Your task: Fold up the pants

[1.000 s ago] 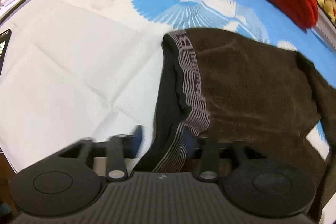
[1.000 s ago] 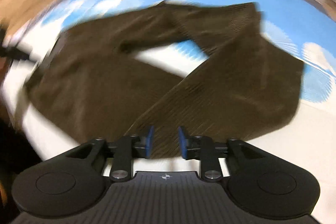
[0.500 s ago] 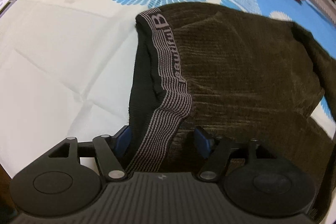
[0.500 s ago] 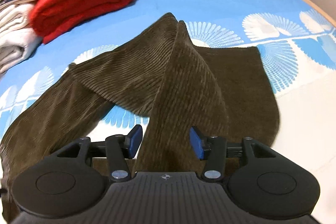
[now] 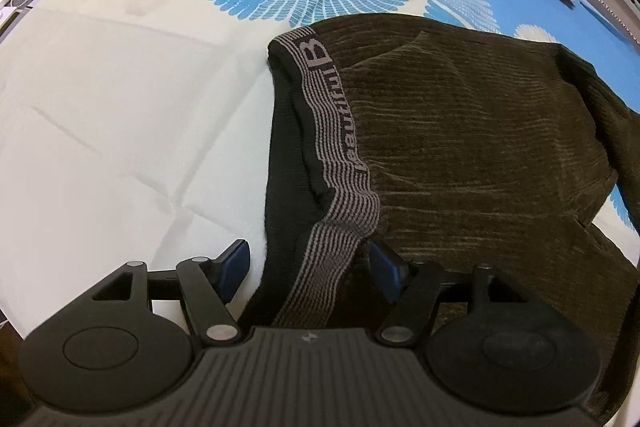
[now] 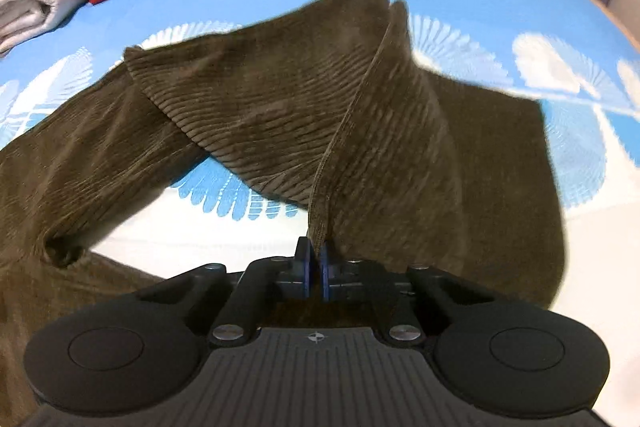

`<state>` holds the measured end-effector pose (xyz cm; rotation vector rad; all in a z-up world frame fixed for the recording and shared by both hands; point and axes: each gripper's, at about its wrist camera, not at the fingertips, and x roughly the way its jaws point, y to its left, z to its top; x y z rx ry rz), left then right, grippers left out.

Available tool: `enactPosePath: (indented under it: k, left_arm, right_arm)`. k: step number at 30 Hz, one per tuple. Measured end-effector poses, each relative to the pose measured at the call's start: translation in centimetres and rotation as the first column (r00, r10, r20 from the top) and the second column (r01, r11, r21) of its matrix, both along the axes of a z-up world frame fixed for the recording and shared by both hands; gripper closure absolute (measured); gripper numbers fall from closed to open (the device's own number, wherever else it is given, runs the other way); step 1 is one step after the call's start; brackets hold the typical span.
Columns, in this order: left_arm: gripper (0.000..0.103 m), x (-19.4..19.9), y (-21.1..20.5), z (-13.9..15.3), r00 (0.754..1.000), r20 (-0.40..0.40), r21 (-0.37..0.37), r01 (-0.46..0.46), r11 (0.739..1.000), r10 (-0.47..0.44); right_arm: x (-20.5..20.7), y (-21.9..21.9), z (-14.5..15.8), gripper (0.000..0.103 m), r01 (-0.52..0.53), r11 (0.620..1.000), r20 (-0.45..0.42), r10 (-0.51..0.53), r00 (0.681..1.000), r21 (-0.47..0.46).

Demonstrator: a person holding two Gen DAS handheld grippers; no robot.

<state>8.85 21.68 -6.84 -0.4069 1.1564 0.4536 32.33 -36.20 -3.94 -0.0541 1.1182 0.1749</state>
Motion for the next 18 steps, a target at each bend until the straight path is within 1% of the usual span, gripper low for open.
enactPosePath:
  k: [3, 5, 6, 8, 9, 11, 13, 14, 15, 16, 18]
  left_arm:
    - [0.031, -0.3, -0.8, 0.0, 1.0, 0.005, 0.003, 0.015, 1.0, -0.015]
    - [0.031, -0.6, -1.4, -0.3, 1.0, 0.0, 0.004, 0.028, 1.0, -0.028]
    - [0.031, -0.6, -1.8, -0.6, 0.999, -0.014, 0.001, 0.033, 0.999, -0.033]
    - [0.031, -0.5, -2.5, -0.6, 0.999, -0.026, 0.017, 0.048, 0.999, -0.048]
    - [0.031, -0.4, -2.9, -0.5, 0.998, -0.02, 0.031, 0.059, 0.998, -0.059]
    - [0.029, -0.4, -3.3, -0.4, 0.997, -0.023, 0.042, 0.072, 0.996, -0.071]
    - [0.028, -0.3, -3.7, -0.4, 0.996, -0.028, 0.055, 0.08, 0.995, -0.079]
    - [0.027, -0.3, -3.8, -0.4, 0.996, -0.031, 0.06, 0.081, 0.995, -0.079]
    - [0.027, -0.3, -3.9, -0.5, 0.997, -0.032, 0.062, 0.078, 0.995, -0.076]
    - [0.026, -0.2, -3.8, -0.4, 0.997, -0.034, 0.062, 0.076, 0.995, -0.074]
    - [0.026, -0.1, -3.8, -0.5, 0.997, -0.037, 0.062, 0.069, 0.996, -0.067]
  right_arm:
    - [-1.3, -3.8, 1.6, 0.1, 0.039, 0.999, 0.018, -0.039, 0.999, -0.001]
    - [-2.6, -7.4, 2.3, 0.1, 0.082, 0.997, 0.011, -0.082, 0.997, -0.004]
    - [-3.5, -9.5, 2.5, 0.1, 0.106, 0.994, -0.006, -0.106, 0.994, -0.005]
    - [-5.8, -13.8, 2.2, 0.101, 0.14, 0.99, -0.074, -0.141, 0.987, -0.017]
    - [-7.0, -15.6, 1.7, 0.101, 0.142, 0.99, -0.127, -0.144, 0.981, -0.024]
    - [-9.7, -18.5, 0.4, 0.101, 0.117, 0.993, -0.253, -0.122, 0.96, -0.032]
    - [-12.2, -20.2, -0.5, 0.1, 0.065, 0.997, -0.34, -0.071, 0.938, -0.028]
    - [-13.0, -20.5, -0.4, 0.099, 0.035, 0.999, -0.343, -0.038, 0.939, -0.016]
    - [-13.5, -20.7, 0.1, 0.099, 0.02, 1.0, -0.319, -0.023, 0.947, -0.011]
    - [-13.7, -21.0, 1.0, 0.097, 0.027, 1.0, -0.274, -0.028, 0.961, -0.004]
    - [-13.6, -22.0, 2.8, 0.095, 0.086, 0.995, -0.194, -0.074, 0.978, 0.058]
